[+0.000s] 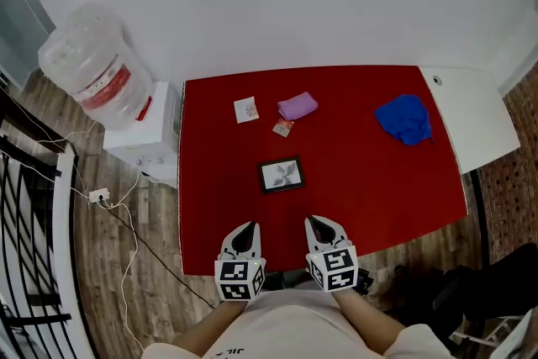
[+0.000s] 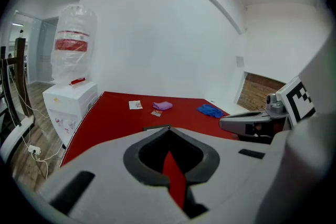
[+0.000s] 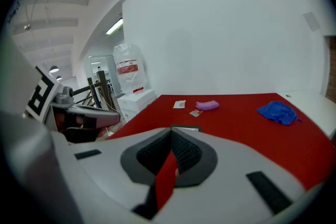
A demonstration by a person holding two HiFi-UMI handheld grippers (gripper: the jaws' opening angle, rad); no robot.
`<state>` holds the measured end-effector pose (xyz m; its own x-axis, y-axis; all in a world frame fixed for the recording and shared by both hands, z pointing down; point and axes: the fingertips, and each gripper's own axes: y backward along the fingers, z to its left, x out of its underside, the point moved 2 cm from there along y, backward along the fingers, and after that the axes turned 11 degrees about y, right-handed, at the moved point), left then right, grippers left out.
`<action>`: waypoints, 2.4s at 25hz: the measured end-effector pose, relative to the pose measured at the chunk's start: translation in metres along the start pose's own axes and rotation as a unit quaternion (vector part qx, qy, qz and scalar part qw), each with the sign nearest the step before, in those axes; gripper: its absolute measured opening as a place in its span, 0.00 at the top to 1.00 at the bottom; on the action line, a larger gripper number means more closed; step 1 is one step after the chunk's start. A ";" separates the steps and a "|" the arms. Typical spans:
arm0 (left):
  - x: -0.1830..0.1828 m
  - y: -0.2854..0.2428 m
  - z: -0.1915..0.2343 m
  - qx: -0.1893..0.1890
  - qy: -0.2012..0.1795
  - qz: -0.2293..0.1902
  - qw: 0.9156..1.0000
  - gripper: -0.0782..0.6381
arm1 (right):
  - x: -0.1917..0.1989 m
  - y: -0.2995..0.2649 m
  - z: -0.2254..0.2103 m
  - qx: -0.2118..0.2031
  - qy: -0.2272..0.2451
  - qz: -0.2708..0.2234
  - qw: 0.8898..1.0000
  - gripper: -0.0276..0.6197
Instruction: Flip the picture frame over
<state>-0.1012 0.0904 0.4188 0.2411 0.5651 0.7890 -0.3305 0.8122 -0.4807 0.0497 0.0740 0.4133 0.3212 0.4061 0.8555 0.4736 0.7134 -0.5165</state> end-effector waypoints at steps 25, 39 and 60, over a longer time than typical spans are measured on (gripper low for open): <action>0.002 -0.113 0.054 -0.028 0.020 0.027 0.999 0.88 | 0.018 -0.148 -0.004 -0.036 0.009 0.057 0.998 0.94; 0.020 -0.111 0.101 -0.054 0.028 0.054 0.997 0.88 | 0.042 -0.243 0.026 -0.051 -0.025 0.129 0.990 0.77; 0.024 -0.106 0.136 -0.049 0.049 0.060 0.996 0.88 | 0.057 -0.276 0.035 0.017 0.038 0.204 0.978 0.84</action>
<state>-0.1840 -0.0019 0.5411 0.2952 0.6670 0.6841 -0.2729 0.7450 -0.6086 -0.0920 -0.0796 0.6056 0.5389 0.6179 0.5725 0.2656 0.5203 -0.8116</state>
